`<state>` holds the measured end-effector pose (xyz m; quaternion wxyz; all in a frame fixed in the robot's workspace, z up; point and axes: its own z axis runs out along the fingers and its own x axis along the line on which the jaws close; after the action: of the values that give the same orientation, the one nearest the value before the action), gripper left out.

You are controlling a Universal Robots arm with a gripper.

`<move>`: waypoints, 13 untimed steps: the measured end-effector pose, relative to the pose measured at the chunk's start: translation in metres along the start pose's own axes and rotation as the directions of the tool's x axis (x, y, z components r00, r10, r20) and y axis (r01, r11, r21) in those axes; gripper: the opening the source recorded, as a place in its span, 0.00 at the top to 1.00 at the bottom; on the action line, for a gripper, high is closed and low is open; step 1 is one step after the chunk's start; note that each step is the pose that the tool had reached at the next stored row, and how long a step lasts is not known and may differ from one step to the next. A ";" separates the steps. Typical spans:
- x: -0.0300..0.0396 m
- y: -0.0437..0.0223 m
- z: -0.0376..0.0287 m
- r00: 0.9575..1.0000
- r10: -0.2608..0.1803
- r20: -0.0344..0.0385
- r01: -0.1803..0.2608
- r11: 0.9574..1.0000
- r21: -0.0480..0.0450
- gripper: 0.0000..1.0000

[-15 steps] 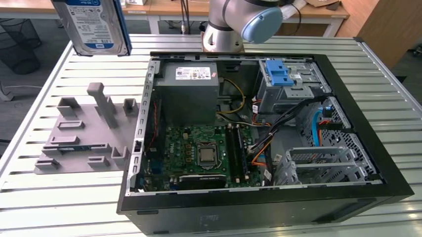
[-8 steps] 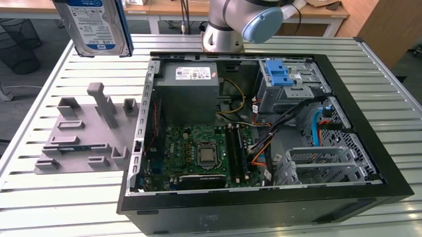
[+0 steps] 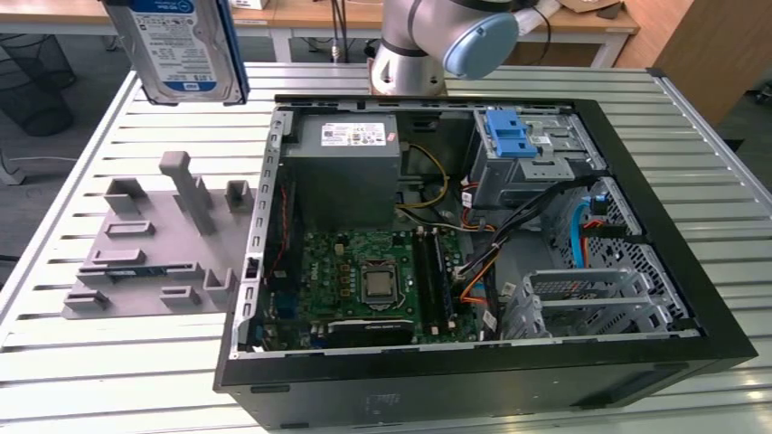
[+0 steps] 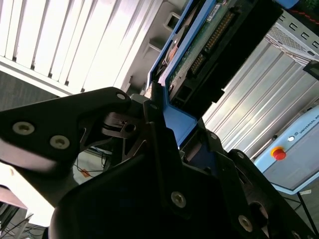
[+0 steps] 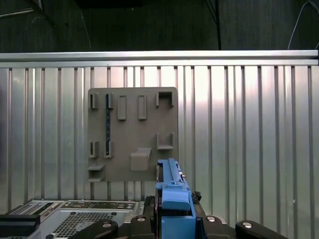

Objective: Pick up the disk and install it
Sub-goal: 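Pick up the disk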

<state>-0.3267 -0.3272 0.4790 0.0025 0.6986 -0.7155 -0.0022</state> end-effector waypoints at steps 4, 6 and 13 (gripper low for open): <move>0.0005 -0.0017 0.0000 1.000 0.000 0.000 0.000 1.000 0.000 0.64; 0.0011 -0.0026 0.0000 1.000 0.000 0.000 0.000 1.000 0.000 0.64; 0.0038 -0.0051 0.0000 1.000 0.000 0.000 0.000 1.000 0.000 0.64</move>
<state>-0.3217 -0.3311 0.4790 0.0025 0.6986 -0.7155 -0.0022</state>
